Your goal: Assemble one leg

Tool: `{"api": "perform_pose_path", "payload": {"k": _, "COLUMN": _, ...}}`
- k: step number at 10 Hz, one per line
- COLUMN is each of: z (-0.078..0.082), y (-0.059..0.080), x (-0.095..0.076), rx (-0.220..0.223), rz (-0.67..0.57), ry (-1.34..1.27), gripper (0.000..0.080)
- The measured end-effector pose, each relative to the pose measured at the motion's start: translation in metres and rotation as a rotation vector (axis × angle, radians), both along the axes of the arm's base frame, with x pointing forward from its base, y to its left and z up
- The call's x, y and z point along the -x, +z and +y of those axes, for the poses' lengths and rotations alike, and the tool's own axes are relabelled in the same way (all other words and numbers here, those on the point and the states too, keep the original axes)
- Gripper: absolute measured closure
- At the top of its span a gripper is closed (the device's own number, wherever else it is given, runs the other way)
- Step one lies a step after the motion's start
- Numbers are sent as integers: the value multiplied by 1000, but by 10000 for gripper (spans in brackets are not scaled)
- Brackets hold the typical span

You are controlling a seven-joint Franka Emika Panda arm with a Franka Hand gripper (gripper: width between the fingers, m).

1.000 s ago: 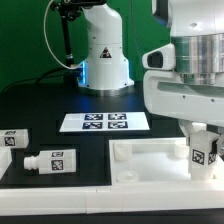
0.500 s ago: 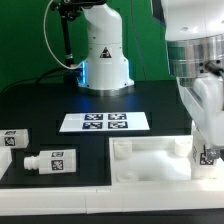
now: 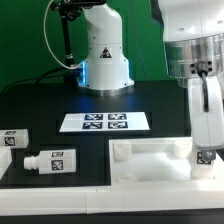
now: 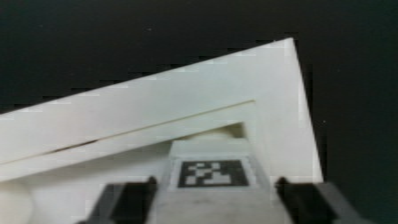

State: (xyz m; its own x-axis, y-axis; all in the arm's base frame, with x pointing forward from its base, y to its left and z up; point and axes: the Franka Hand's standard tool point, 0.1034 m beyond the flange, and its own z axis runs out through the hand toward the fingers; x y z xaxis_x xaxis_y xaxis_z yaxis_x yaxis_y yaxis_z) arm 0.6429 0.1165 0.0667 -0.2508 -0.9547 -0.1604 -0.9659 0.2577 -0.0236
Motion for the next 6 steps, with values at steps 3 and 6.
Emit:
{"api": "perform_pose_path", "payload": {"k": 3, "z": -1, "y": 39, "x": -3, "rx": -14, "rz": -58, "ry": 73, "gripper": 166}}
{"api": "perform_pose_path", "payload": {"k": 6, "z": -3, "y": 47, "x": -4, "rx": -16, "rz": -69, "ry": 100, "gripper": 153}}
